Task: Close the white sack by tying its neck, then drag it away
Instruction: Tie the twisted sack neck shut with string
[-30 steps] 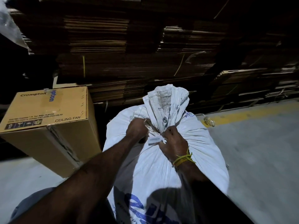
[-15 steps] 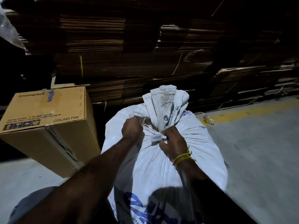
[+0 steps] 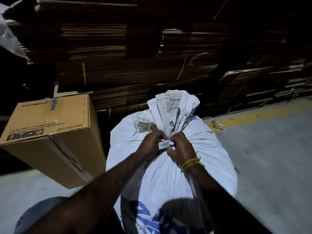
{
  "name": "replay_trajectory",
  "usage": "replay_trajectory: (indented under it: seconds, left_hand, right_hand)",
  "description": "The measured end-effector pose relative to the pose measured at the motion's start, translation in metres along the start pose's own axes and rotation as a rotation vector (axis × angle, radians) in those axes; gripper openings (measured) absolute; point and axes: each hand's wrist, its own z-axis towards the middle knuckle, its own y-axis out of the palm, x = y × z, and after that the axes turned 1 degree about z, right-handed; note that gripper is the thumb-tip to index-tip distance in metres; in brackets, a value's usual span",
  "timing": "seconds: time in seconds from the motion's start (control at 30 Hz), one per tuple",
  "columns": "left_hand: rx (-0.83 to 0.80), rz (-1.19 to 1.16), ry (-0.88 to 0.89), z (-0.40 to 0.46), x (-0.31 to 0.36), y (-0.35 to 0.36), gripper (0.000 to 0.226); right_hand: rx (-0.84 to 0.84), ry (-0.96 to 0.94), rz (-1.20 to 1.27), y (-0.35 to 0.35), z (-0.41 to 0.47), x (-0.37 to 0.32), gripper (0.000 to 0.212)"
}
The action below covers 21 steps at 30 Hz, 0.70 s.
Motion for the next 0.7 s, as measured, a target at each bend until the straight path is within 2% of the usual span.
replay_trajectory:
  seconds: [0.07,0.17,0.27,0.47,0.7]
  left_hand:
    - [0.017,0.053,0.001,0.002,-0.002,0.002,0.022]
    - [0.007,0.009,-0.052,0.002,-0.001,0.004,0.028]
    - [-0.009,0.03,-0.064,0.004,-0.002,0.004,0.017]
    - [-0.065,0.124,-0.092,0.016,-0.001,-0.004,0.018]
    - [-0.054,0.159,-0.165,0.018,-0.005,-0.006,0.02]
  right_hand:
    - [-0.013,0.0,0.008,0.001,0.0,0.002,0.016]
    - [-0.032,-0.017,0.004,-0.001,-0.002,0.007,0.018]
    - [-0.044,-0.02,-0.004,0.0,-0.004,0.008,0.018]
    - [-0.048,-0.043,-0.05,0.0,-0.004,0.008,0.019]
    - [-0.062,-0.07,-0.069,-0.002,-0.005,0.012,0.017]
